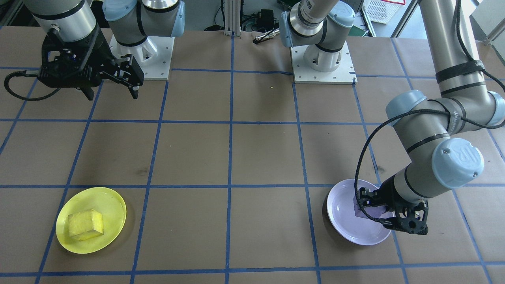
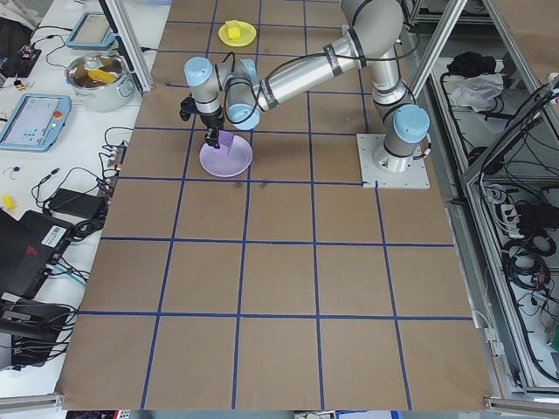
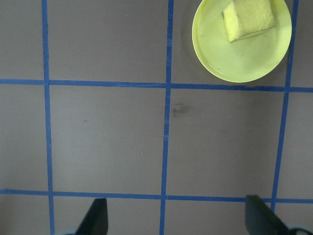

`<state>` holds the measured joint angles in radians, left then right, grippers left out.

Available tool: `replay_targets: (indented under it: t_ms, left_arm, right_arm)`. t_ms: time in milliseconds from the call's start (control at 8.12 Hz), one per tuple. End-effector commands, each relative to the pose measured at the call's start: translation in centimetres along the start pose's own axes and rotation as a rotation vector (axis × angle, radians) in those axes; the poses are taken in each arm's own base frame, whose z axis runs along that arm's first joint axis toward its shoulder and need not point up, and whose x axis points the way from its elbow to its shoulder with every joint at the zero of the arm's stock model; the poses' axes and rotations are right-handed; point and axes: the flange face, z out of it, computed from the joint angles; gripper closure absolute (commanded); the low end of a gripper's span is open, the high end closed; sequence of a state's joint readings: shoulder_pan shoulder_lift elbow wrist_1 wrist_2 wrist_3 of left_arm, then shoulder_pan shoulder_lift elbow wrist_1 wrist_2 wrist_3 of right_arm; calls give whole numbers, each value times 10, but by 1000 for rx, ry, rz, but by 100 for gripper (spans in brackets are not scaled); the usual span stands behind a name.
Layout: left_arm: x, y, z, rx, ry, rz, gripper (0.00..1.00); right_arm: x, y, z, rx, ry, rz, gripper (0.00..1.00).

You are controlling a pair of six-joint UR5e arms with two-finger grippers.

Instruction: Sort blocks by color into plates

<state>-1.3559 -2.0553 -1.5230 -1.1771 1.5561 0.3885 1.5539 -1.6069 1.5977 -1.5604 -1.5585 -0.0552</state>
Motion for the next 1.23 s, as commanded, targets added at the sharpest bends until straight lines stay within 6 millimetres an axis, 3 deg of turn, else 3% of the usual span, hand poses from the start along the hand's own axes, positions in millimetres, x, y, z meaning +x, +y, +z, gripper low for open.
replay_targets:
  t_ms: [0,370,493,739,862,1109]
  left_arm:
    - [-2,4,-4,-46,-115,7,0]
    - [7,7,-16,-23,-98,-43,0]
    - [27,13,-36,-14,-31,-121,0]
    - [95,35,-93,-16,-17,-142,0]
    - [124,58,-129,-7,-16,-163,0]
    - [151,111,-198,68,-22,-153,0]
  right_arm:
    - [0,0,0,1,-1,0,0]
    - [0,0,0,1,0,0,0]
    - [0,0,0,1,0,0,0]
    - [1,-1,-1,3,0,1,0]
    - [1,-1,-1,3,2,1,0]
    - [1,-1,-1,3,2,1,0]
